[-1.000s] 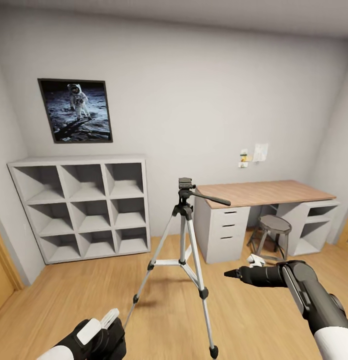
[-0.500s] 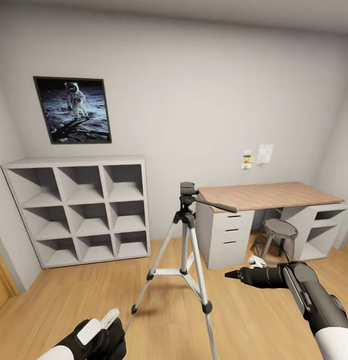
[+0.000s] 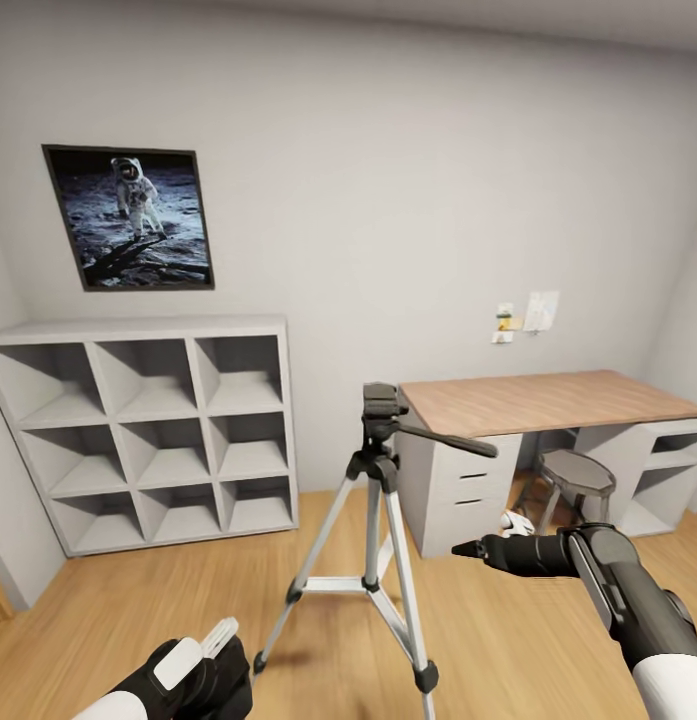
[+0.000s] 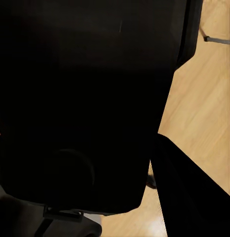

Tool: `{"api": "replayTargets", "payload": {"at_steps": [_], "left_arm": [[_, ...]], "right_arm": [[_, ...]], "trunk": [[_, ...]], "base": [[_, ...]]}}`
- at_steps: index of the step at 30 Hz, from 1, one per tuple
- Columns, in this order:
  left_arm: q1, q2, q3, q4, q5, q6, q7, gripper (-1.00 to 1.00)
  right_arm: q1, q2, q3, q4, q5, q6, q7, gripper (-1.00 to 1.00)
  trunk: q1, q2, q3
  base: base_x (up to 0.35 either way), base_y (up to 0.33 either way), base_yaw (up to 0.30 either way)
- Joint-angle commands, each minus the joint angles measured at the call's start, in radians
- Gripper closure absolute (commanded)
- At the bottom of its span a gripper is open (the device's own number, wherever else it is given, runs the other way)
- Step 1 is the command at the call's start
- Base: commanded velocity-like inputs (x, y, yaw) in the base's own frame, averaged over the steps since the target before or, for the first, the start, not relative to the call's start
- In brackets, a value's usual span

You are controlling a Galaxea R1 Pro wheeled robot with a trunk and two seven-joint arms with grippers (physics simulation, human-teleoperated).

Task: Attach the digital camera to the camera tripod in the bedroom.

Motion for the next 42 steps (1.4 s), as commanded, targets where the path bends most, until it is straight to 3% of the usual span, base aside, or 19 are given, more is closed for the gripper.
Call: {"api": "replayTargets", "payload": {"at_steps": [1,13,33,42], "left_arm": [[0.000,0.000,0.008,-0.003,0.004,0.006,0.007,1.00],[0.000,0.000,0.008,-0.003,0.004,0.006,0.007,1.00],[0.000,0.000,0.008,-0.003,0.004,0.006,0.007,1.00],[0.000,0.000,0.008,-0.003,0.004,0.006,0.007,1.00]], "right_arm": [[-0.001,0.000,-0.001,0.000,0.000,0.007,0.003,-1.00],[-0.001,0.000,0.000,0.000,0.001,0.007,0.002,-1.00],[-0.001,0.008,0.000,0.000,0.008,0.007,0.002,-1.00],[-0.001,-0.004,-0.003,-0.008,0.010,0.007,0.004,-1.00]], "trunk": [[0.001,-0.002,-0.002],[0.001,-0.002,-0.002],[0.001,-0.002,-0.002],[0.001,-0.002,-0.002]], "base": [[0.321,0.000,0.000],[0.281,0.000,0.000],[0.013,0.000,0.000],[0.000,0.000,0.000]]}}
